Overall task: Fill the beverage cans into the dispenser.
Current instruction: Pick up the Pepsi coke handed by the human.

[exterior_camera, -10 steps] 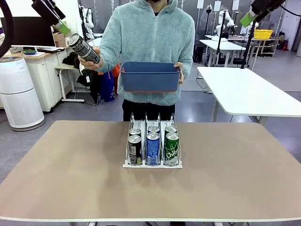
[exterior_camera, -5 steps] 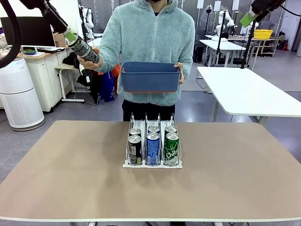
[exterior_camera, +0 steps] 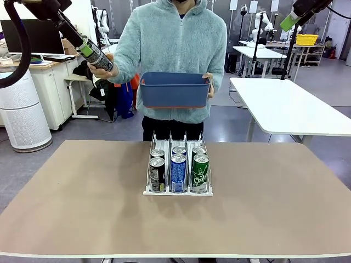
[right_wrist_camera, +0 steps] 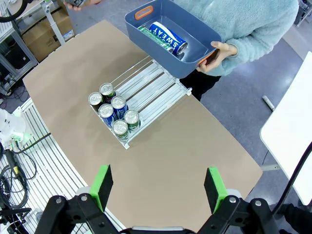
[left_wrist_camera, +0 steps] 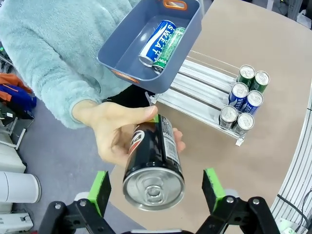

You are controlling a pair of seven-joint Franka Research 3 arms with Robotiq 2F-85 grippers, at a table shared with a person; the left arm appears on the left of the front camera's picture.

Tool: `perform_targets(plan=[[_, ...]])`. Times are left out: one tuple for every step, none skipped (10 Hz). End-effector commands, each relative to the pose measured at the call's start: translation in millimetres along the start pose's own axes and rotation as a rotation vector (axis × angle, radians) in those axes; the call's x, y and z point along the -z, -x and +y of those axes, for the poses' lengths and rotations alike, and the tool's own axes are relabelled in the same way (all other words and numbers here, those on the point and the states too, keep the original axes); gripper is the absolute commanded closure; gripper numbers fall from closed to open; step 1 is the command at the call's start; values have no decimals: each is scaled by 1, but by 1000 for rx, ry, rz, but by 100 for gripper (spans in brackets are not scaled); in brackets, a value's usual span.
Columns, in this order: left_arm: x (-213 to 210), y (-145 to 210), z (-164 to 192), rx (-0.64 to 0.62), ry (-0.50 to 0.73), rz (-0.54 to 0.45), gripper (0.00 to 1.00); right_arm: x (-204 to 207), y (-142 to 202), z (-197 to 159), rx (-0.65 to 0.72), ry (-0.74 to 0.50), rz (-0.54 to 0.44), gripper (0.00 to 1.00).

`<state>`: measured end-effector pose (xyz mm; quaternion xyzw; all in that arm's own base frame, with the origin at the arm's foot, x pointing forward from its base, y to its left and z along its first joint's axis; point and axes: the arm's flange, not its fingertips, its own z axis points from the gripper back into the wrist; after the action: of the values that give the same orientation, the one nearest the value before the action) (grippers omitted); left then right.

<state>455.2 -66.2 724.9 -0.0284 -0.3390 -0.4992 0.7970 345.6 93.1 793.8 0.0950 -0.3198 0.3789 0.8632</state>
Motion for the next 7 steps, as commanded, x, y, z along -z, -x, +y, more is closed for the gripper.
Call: perform_targets(plan=[[11, 8, 4, 3, -13, -36, 0, 0, 0, 0, 9, 0, -2, 0], [13, 10, 4, -4, -6, -36, 0, 0, 0, 0, 9, 0, -2, 0], [15, 12, 5, -8, -9, -38, 0, 0, 0, 0, 9, 0, -2, 0], [18, 13, 6, -14, -21, -38, 0, 0, 0, 0, 9, 0, -2, 0], [18, 13, 6, -16, -35, -54, 0, 0, 0, 0, 9, 0, -2, 0], [18, 13, 6, -28, -48, -83, 0, 0, 0, 0, 9, 0, -2, 0], [18, 12, 8, -24, -53, -94, 0, 0, 0, 0, 9, 0, -2, 0]])
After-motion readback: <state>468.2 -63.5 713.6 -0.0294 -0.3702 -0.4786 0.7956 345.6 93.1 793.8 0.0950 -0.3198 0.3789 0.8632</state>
